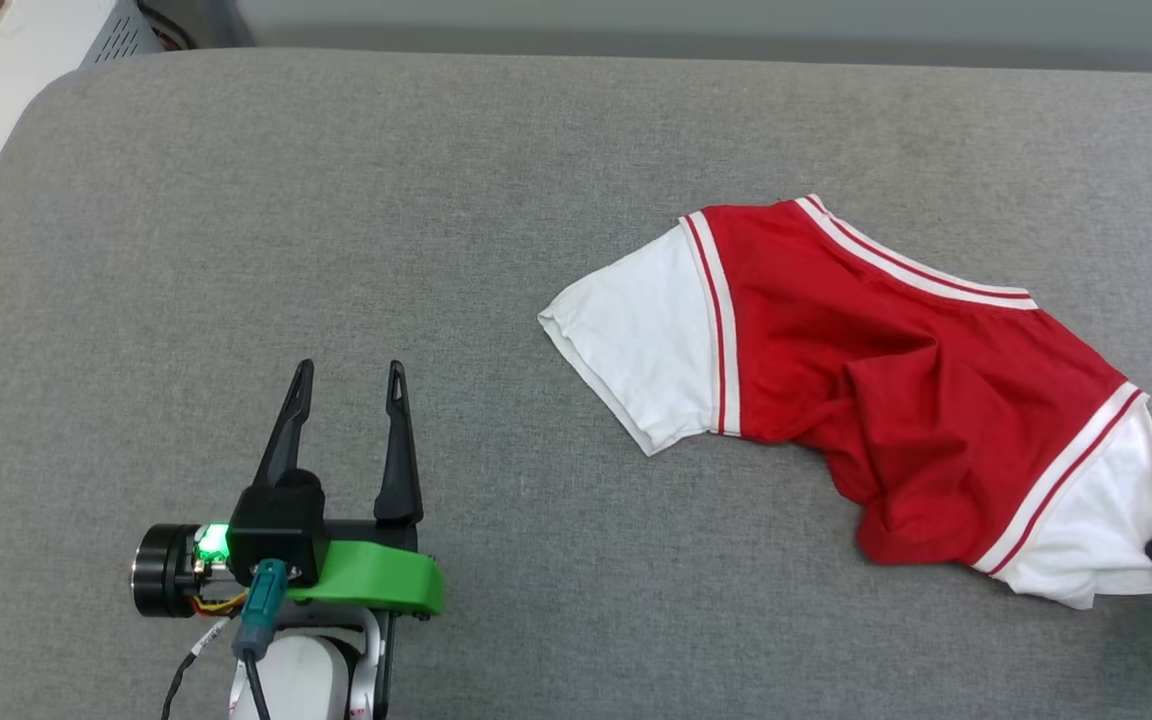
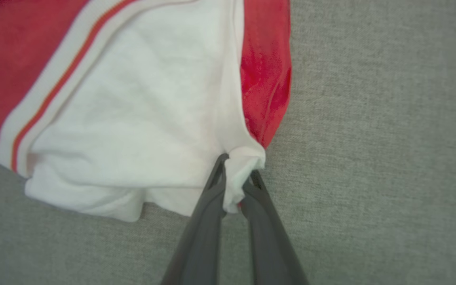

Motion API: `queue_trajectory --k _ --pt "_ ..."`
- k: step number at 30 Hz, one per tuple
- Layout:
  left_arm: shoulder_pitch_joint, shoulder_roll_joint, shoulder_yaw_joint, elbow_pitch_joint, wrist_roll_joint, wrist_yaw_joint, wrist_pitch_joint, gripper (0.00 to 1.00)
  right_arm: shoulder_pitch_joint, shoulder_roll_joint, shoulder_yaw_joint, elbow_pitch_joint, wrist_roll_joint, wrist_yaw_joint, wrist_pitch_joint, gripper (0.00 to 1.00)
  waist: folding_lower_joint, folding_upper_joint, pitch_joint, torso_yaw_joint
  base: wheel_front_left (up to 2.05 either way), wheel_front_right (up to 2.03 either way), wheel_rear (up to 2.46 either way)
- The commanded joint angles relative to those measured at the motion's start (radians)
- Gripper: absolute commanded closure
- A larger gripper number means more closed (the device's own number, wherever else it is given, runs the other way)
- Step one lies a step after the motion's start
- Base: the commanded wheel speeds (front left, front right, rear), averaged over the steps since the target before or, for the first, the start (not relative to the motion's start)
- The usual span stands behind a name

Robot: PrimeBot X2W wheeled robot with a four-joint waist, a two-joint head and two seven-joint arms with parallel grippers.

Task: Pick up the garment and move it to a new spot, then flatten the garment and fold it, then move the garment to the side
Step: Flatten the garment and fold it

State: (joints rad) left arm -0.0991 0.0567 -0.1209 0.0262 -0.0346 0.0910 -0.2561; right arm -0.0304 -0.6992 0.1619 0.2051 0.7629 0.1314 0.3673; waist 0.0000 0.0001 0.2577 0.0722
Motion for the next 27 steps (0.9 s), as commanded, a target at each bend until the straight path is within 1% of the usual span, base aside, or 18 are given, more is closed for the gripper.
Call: queue_trajectory --k 1,2,3,4,5,10,13,16,20,21,24,26,27 --pt "0.005 0.002 0.006 0.003 0.004 -0.008 -0.006 0.0 0.02 0.015 -0.011 0.016 -0.026 -0.001 -0.009 1.0 0.0 -0.0001 -0.014 -0.013 0.0 0.0 0.0" --pt "0.004 0.005 0.009 0.003 0.005 -0.011 -0.006 0.0 0.023 0.033 -0.025 0.02 -0.041 -0.001 -0.028 0.67 0.0 -0.0001 -0.019 -0.016 0.0 0.0 0.0" --pt "0.004 0.008 0.011 0.004 0.007 -0.014 -0.006 0.0 0.023 0.049 -0.034 0.017 -0.05 -0.001 -0.047 0.29 0.0 -0.0001 -0.024 -0.02 0.0 0.0 0.0" --pt "0.004 0.011 0.012 0.004 0.009 -0.017 -0.006 0.0 0.021 0.063 -0.046 0.011 -0.06 -0.001 -0.07 0.0 0.0 -0.0001 -0.029 -0.024 0.0 0.0 0.0" --pt "0.003 0.017 0.016 0.003 0.012 -0.02 -0.006 0.0 0.016 0.081 -0.065 0.002 -0.08 -0.001 -0.106 0.0 0.0 -0.0001 -0.038 -0.031 0.0 0.0 0.0" --pt "-0.018 0.046 0.027 0.003 0.018 -0.038 -0.006 0.0 0.011 0.121 -0.142 -0.053 -0.193 -0.001 -0.237 0.0 0.0 -0.0001 -0.074 -0.052 0.0 0.0 0.0" --pt "-0.055 0.069 0.033 0.0 0.018 -0.059 -0.006 0.0 0.014 0.168 -0.207 -0.108 -0.268 -0.001 -0.309 0.0 0.0 -0.0001 -0.09 -0.061 0.0 0.0 0.0" --pt "-0.113 0.098 0.028 0.007 0.016 -0.098 -0.006 0.0 0.015 0.232 -0.248 -0.169 -0.34 -0.001 -0.367 0.0 0.0 -0.0001 -0.096 -0.07 0.0 0.0 0.0" --pt "-0.226 0.141 0.017 0.059 -0.006 -0.168 -0.006 0.0 0.013 0.32 -0.264 -0.251 -0.425 -0.001 -0.439 0.0 0.0 -0.0001 -0.087 -0.089 0.0 0.0 0.0" --pt "-0.262 0.158 0.007 0.084 -0.011 -0.184 -0.006 0.0 0.01 0.344 -0.265 -0.27 -0.449 -0.001 -0.462 0.0 0.0 -0.0001 -0.082 -0.095 0.0 0.0 0.0" --pt "-0.368 0.196 -0.034 0.161 -0.049 -0.211 0.012 0.0 0.012 0.401 -0.256 -0.307 -0.499 -0.001 -0.502 0.0 0.0 -0.0001 -0.066 -0.108 0.0 0.0 0.0" --pt "-0.447 0.224 -0.079 0.209 -0.094 -0.219 0.068 0.0 0.014 0.433 -0.247 -0.323 -0.525 -0.001 -0.523 0.0 0.0 -0.0001 -0.055 -0.116 0.0 0.0 0.0" --pt "-0.489 0.244 -0.126 0.235 -0.133 -0.22 0.121 0.0 0.016 0.445 -0.236 -0.328 -0.536 -0.001 -0.528 0.0 0.0 -0.0001 -0.046 -0.122 0.0 0.0 0.0"
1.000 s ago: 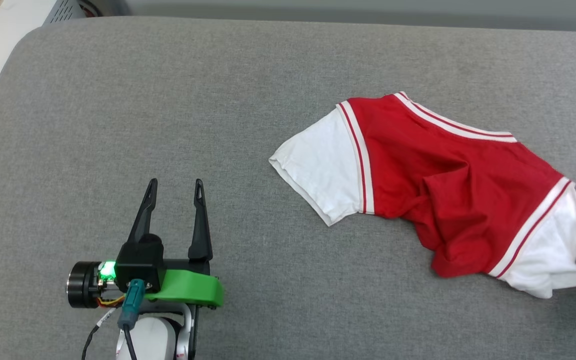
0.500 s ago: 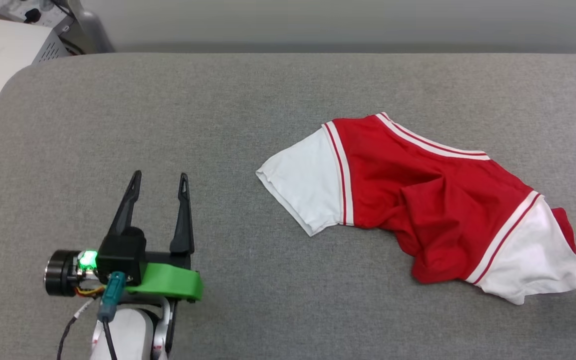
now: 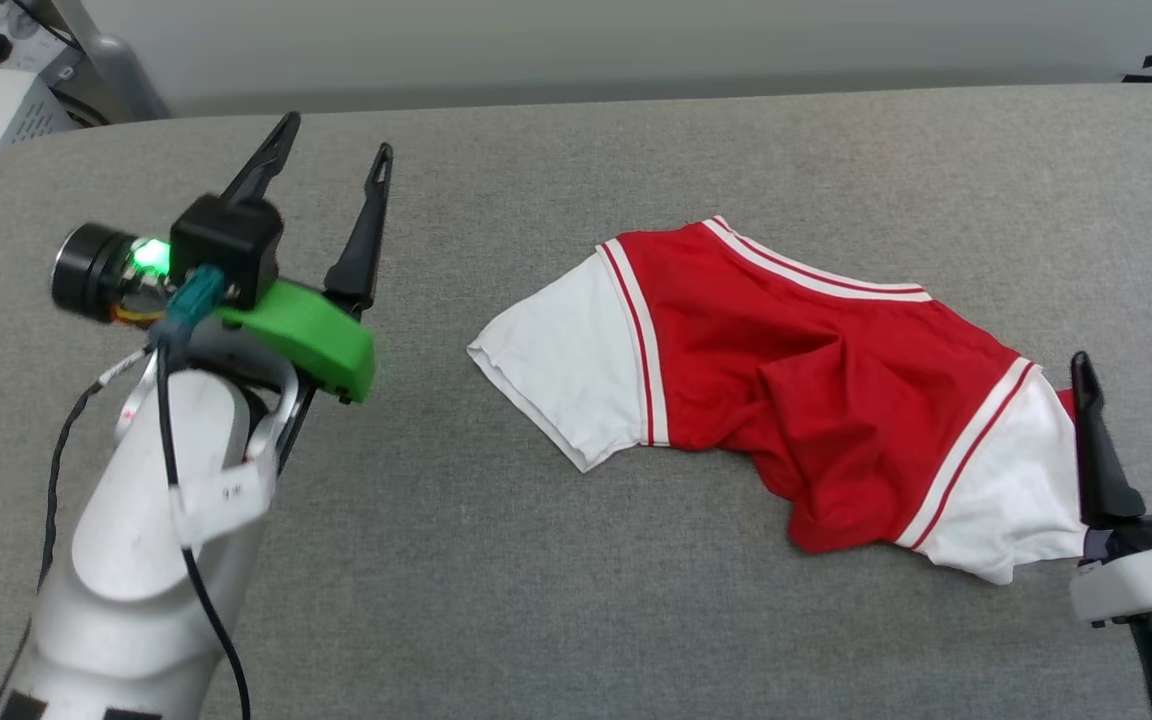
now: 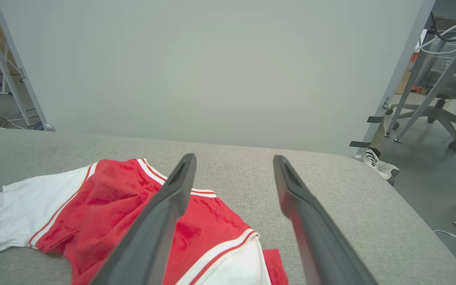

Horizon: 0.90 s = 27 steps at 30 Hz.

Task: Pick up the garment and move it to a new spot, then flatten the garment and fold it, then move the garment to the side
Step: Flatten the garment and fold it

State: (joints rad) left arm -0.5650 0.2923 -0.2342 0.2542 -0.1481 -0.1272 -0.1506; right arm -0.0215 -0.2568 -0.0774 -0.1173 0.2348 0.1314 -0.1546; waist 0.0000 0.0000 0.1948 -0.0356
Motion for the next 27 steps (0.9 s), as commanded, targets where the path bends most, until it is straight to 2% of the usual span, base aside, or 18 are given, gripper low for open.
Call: queue_trajectory --k 1,6,10,11,12,17,23,27 --pt "-0.056 0.028 -0.06 0.026 -0.062 -0.002 0.068 0.0 0.007 0.012 0.01 -0.008 -0.016 -0.001 -0.011 0.0 0.0 0.0 0.024 -0.019 0.0 0.0 0.0" --pt "-0.233 0.135 -0.292 0.082 -0.362 -0.003 0.43 0.0 -0.005 0.042 0.056 -0.005 -0.039 -0.001 -0.025 0.0 0.0 0.0 0.073 -0.045 0.0 0.0 0.0" --pt "-0.343 0.187 -0.422 0.089 -0.551 -0.003 0.658 0.0 -0.031 0.052 0.078 0.009 -0.048 -0.001 -0.04 0.0 0.0 0.0 0.118 -0.066 0.0 0.0 0.0" --pt "-0.401 0.216 -0.522 0.102 -0.62 -0.003 0.775 0.0 -0.055 0.055 0.092 0.022 -0.056 -0.001 -0.05 0.0 0.0 0.0 0.15 -0.083 0.0 0.0 0.0" --pt "-0.419 0.223 -0.555 0.111 -0.641 -0.003 0.807 0.0 -0.066 0.055 0.098 0.027 -0.057 -0.001 -0.054 0.0 0.0 0.0 0.163 -0.09 0.0 0.0 0.0" --pt "-0.471 0.242 -0.699 0.167 -0.684 -0.003 0.882 0.0 -0.107 0.06 0.119 0.049 -0.065 -0.001 -0.071 0.0 0.0 0.0 0.203 -0.118 0.0 0.0 0.0" --pt "-0.474 0.252 -0.831 0.248 -0.728 -0.003 0.894 0.0 -0.134 0.067 0.134 0.074 -0.07 -0.001 -0.086 0.0 0.0 0.0 0.225 -0.136 0.0 0.0 0.0" --pt "-0.468 0.261 -0.906 0.276 -0.752 -0.003 0.864 0.0 -0.142 0.07 0.134 0.086 -0.074 -0.001 -0.093 0.0 0.0 0.0 0.224 -0.133 0.0 0.0 0.0"
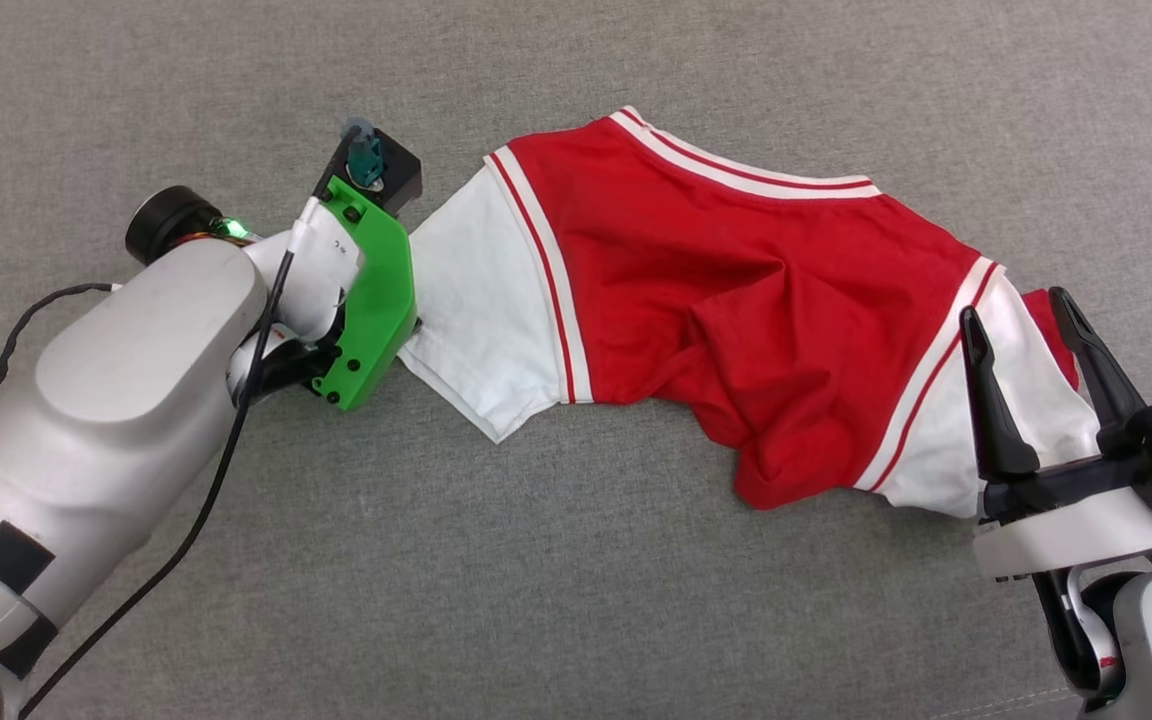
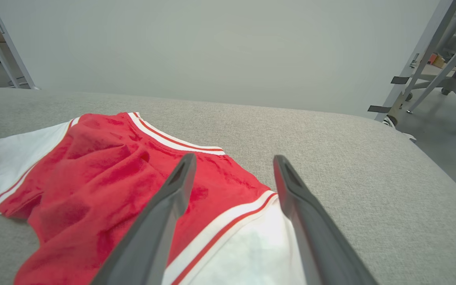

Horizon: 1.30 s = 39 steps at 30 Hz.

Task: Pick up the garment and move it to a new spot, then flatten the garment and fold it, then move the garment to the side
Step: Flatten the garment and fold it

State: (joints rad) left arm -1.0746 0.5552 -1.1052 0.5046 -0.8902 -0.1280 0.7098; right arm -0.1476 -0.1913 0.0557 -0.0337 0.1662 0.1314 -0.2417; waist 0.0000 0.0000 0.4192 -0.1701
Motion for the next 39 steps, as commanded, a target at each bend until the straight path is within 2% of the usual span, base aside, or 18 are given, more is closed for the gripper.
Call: queue_trajectory --k 1,2,7,12,20,25,26,27,28,31,36,39 --pt "0.041 -0.002 -0.049 0.023 -0.015 -0.003 -0.011 0.14 -0.016 0.004 -0.001 0.004 -0.007 -0.001 -0.007 0.0 0.0 0.0 -0.004 0.005 0.0 0.0 0.0" --pt "0.039 0.0 -0.064 0.019 -0.018 -0.003 -0.038 1.0 -0.016 0.003 -0.002 0.006 -0.008 -0.001 -0.008 0.0 0.0 0.0 -0.009 0.01 0.0 0.0 0.0" --pt "0.022 0.02 -0.101 -0.001 -0.013 -0.003 -0.179 1.0 -0.004 0.002 -0.016 0.013 -0.01 -0.001 -0.013 0.0 0.0 0.0 -0.042 0.046 0.0 0.0 0.0" --pt "0.035 0.081 -0.088 -0.027 -0.048 -0.003 -0.29 1.0 0.022 0.008 -0.033 0.016 -0.017 -0.001 -0.015 0.0 0.0 0.0 -0.084 0.081 0.0 0.0 0.0" --pt "0.102 0.219 -0.06 -0.044 -0.106 0.018 -0.311 1.0 0.055 0.01 -0.046 0.017 -0.016 -0.001 -0.014 0.0 0.0 0.0 -0.113 0.103 0.0 0.0 0.0" --pt "0.161 0.249 -0.059 -0.037 -0.136 0.053 -0.312 1.0 0.062 0.007 -0.049 0.022 -0.014 -0.001 -0.009 0.0 0.0 0.0 -0.111 0.101 0.0 0.0 0.0" --pt "0.175 0.242 -0.058 -0.029 -0.143 0.06 -0.32 0.91 0.062 0.007 -0.048 0.024 -0.014 -0.001 -0.009 0.0 0.0 0.0 -0.112 0.101 0.0 0.0 0.0" --pt "0.185 0.233 -0.055 -0.023 -0.145 0.068 -0.339 0.11 0.063 0.008 -0.048 0.025 -0.013 -0.001 -0.008 0.0 0.0 0.0 -0.115 0.101 0.0 0.0 0.0" --pt "0.19 0.225 -0.05 -0.018 -0.138 0.078 -0.368 0.0 0.062 0.008 -0.048 0.024 -0.011 -0.001 -0.007 0.0 0.0 0.0 -0.118 0.102 0.0 0.0 0.0" --pt "0.208 0.197 -0.038 -0.004 -0.111 0.108 -0.473 0.0 0.057 -0.001 -0.053 0.017 -0.01 -0.001 -0.005 0.0 0.0 0.0 -0.136 0.106 0.0 0.0 0.0" --pt "0.242 0.156 0.009 -0.014 -0.063 0.2 -0.702 0.0 0.031 -0.044 -0.064 -0.007 -0.009 -0.001 0.013 0.0 0.0 0.0 -0.178 0.13 0.0 0.0 0.0" --pt "0.281 0.143 0.042 -0.043 -0.044 0.27 -0.838 0.0 -0.007 -0.088 -0.067 -0.03 -0.007 -0.001 0.038 0.0 0.0 0.0 -0.201 0.151 0.0 0.0 0.0"
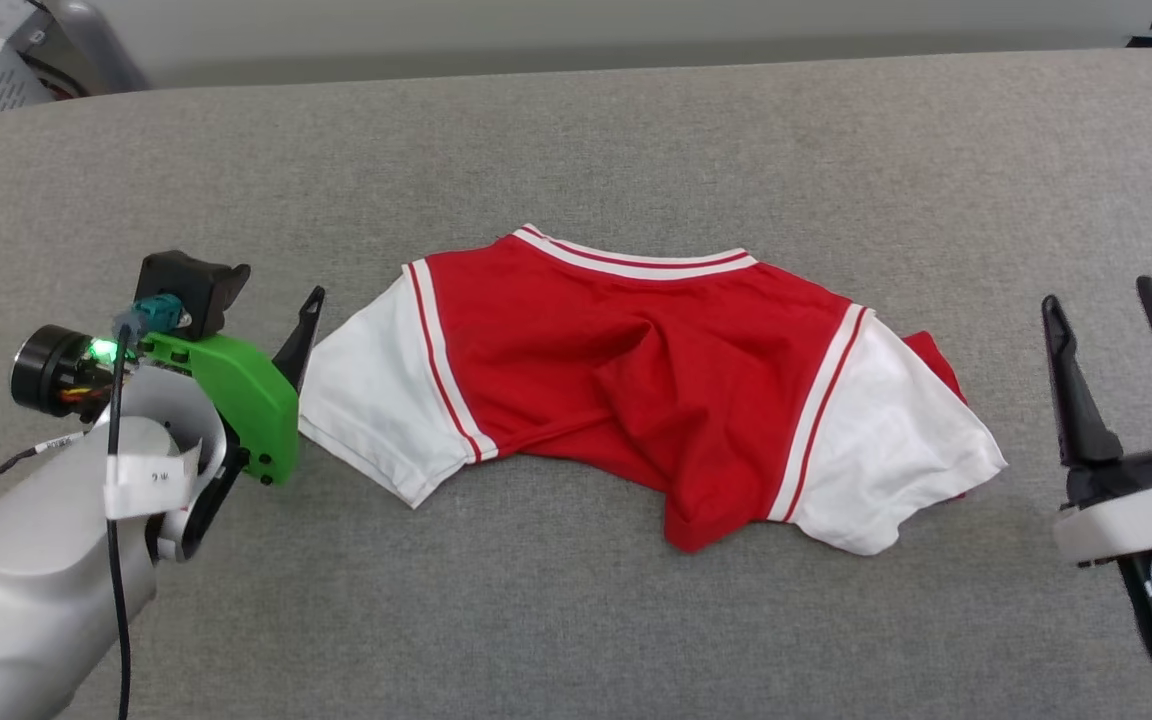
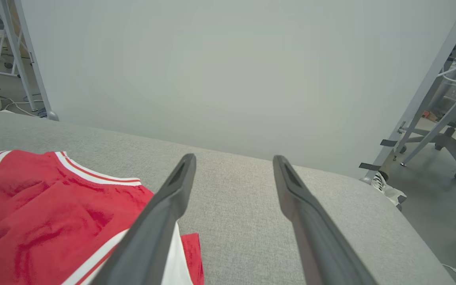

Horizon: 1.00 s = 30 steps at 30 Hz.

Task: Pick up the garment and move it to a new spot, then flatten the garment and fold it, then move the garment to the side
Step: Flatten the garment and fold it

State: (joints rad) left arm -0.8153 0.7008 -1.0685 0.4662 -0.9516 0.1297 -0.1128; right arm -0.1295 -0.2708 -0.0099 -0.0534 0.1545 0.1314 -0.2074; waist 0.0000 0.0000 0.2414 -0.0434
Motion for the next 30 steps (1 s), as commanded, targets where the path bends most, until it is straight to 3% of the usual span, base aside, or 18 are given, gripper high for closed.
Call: queue_trajectory --k 1,4,10,16,22,30 --pt "0.035 -0.003 0.013 -0.017 0.022 0.034 -0.05 0.0 -0.039 -0.021 0.0 -0.019 0.011 -0.001 0.017 0.0 0.0 0.0 -0.027 0.03 0.0 0.0 0.0" --pt "0.085 -0.004 0.054 -0.067 0.035 0.115 -0.123 0.0 -0.091 -0.086 0.033 -0.06 0.05 -0.001 0.1 0.0 0.0 0.0 -0.036 0.052 0.0 0.0 0.0" --pt "0.191 -0.003 0.193 -0.237 0.149 0.276 -0.148 0.0 -0.221 -0.243 0.14 -0.08 0.169 -0.001 0.335 0.0 0.0 0.0 -0.018 0.098 0.0 0.0 0.0" --pt "0.342 -0.061 0.366 -0.382 0.329 0.373 -0.149 0.0 -0.358 -0.441 0.352 -0.07 0.347 -0.001 0.616 0.0 0.0 0.0 0.021 0.142 0.0 0.0 0.0" --pt "0.47 -0.16 0.497 -0.456 0.47 0.36 -0.149 0.0 -0.48 -0.543 0.526 -0.022 0.498 -0.001 0.868 0.0 0.0 0.0 0.07 0.181 0.0 0.0 0.0" --pt "0.517 -0.292 0.618 -0.472 0.595 0.27 -0.149 0.0 -0.627 -0.546 0.679 0.122 0.546 -0.001 1.014 0.0 0.0 0.0 0.158 0.233 0.0 0.0 0.0"
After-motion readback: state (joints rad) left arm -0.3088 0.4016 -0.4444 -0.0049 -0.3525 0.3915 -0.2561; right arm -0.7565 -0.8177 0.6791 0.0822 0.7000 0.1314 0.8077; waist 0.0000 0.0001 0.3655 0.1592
